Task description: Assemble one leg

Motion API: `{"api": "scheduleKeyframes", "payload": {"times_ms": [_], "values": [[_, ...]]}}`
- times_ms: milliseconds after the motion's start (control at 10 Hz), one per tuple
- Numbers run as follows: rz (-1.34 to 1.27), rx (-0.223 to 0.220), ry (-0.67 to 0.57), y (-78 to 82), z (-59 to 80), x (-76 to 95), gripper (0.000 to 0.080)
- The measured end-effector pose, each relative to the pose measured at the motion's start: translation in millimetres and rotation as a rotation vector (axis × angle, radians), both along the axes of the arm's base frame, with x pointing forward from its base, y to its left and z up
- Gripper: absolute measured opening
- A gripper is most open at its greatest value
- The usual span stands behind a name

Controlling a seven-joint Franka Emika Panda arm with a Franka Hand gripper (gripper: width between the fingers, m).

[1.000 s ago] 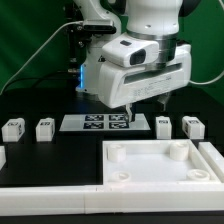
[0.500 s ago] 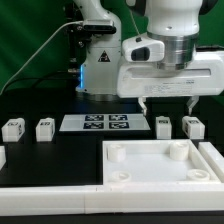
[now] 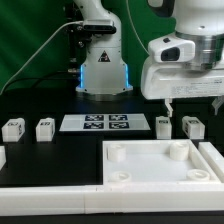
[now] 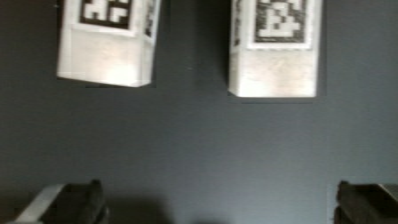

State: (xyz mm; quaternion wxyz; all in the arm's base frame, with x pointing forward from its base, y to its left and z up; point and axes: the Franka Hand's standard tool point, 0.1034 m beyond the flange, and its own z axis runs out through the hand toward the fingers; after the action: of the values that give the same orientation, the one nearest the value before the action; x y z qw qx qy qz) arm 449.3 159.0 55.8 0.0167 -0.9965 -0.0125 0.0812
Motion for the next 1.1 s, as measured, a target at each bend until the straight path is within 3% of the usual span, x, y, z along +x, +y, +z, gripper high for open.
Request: {"api": "scheduleKeyframes", "payload": {"times_ms": [500,600,700,1100], "values": [[0.014,-0.012,0.053,-2.9,-1.3,-4.1,0.0649],[0.030,-0.030,0.185,-6.8,-0.2,-12.9,0.0649],[0.033,-0.041,0.279,-6.1,-0.9,-10.4,0.0649],[0.072,-0.064,0.676,9.5,-8.0,-18.7,0.0649]]}}
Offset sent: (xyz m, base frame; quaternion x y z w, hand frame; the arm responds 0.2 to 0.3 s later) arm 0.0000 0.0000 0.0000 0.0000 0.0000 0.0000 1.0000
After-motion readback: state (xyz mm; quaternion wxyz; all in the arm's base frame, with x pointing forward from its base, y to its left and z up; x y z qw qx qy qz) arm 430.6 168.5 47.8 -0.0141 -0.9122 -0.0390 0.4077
